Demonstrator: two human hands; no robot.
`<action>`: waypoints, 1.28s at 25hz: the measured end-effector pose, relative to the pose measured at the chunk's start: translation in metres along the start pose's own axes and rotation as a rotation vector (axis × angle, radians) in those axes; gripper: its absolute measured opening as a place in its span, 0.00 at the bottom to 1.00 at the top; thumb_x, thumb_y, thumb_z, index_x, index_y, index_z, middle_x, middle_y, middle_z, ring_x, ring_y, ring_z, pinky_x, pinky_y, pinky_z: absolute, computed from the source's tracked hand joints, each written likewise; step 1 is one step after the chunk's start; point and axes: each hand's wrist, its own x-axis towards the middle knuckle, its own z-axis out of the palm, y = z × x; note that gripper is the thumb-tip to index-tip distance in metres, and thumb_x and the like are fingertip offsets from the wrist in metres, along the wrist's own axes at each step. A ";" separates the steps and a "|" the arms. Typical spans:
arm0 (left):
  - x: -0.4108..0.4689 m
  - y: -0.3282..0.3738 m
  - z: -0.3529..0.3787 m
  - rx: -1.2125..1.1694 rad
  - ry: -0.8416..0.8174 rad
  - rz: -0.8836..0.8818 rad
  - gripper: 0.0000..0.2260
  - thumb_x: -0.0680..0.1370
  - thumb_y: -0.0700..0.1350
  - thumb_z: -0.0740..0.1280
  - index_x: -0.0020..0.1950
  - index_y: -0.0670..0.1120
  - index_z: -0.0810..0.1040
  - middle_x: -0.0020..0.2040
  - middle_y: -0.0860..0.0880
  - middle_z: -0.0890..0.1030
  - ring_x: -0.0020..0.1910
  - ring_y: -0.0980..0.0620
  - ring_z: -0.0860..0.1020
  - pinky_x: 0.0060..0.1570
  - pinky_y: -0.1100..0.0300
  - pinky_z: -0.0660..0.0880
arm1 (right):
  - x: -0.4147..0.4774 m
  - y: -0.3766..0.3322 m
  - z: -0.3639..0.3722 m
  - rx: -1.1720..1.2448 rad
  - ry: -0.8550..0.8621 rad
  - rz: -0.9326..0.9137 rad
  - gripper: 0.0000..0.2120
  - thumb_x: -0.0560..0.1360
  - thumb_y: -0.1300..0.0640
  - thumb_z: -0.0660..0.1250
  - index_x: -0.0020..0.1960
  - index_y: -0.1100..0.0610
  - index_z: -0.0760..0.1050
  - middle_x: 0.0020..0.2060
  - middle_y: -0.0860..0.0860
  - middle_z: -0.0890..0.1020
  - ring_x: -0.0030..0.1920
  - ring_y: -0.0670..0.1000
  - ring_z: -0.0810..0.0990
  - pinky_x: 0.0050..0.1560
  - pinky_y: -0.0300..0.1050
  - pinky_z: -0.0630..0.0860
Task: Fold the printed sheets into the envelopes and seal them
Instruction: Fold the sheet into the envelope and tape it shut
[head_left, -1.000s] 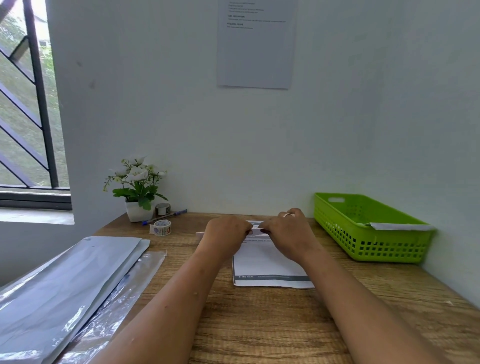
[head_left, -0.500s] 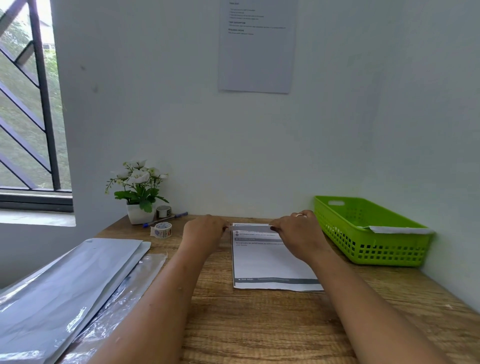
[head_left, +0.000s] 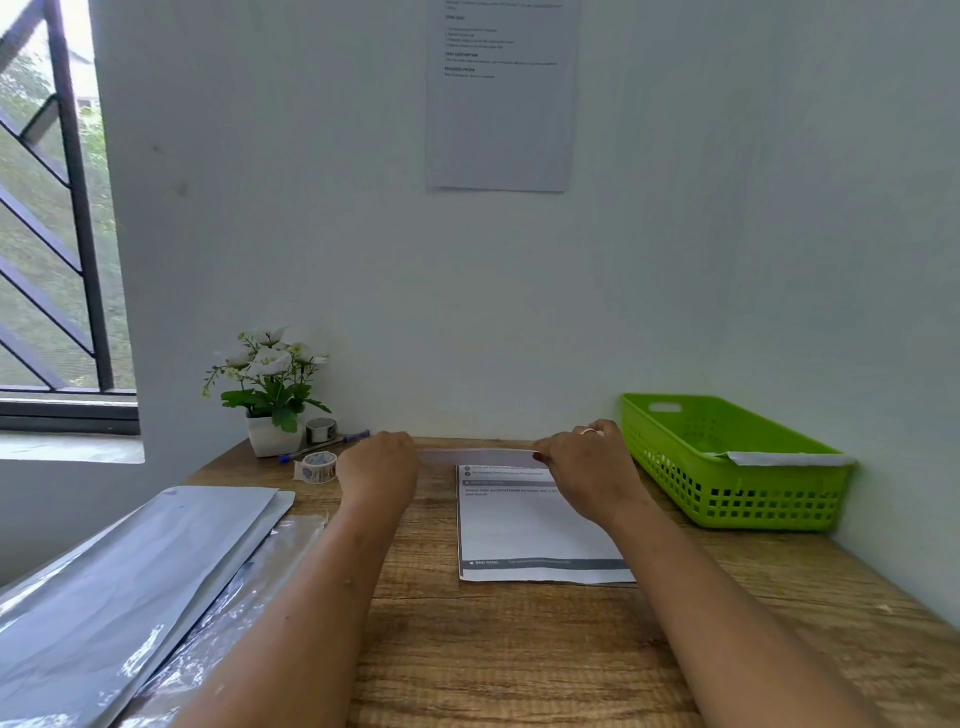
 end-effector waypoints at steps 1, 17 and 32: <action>-0.001 -0.003 0.000 0.000 -0.016 -0.031 0.12 0.78 0.37 0.61 0.61 0.44 0.75 0.55 0.48 0.80 0.53 0.49 0.79 0.41 0.59 0.72 | 0.000 0.003 0.001 0.013 -0.010 0.024 0.15 0.82 0.53 0.53 0.57 0.48 0.79 0.49 0.48 0.84 0.49 0.52 0.80 0.61 0.50 0.63; 0.004 0.029 0.010 -0.081 0.259 0.477 0.04 0.76 0.46 0.66 0.50 0.53 0.78 0.40 0.53 0.81 0.40 0.52 0.77 0.37 0.60 0.62 | 0.001 -0.013 0.000 0.050 -0.038 -0.075 0.15 0.82 0.48 0.53 0.56 0.47 0.78 0.51 0.48 0.84 0.53 0.51 0.80 0.67 0.52 0.60; -0.003 0.034 0.000 -0.161 0.212 0.433 0.12 0.81 0.45 0.56 0.54 0.53 0.79 0.47 0.50 0.81 0.47 0.49 0.78 0.38 0.59 0.63 | 0.000 -0.015 -0.004 0.099 0.015 -0.092 0.16 0.80 0.49 0.53 0.51 0.47 0.80 0.47 0.46 0.84 0.47 0.48 0.79 0.67 0.51 0.58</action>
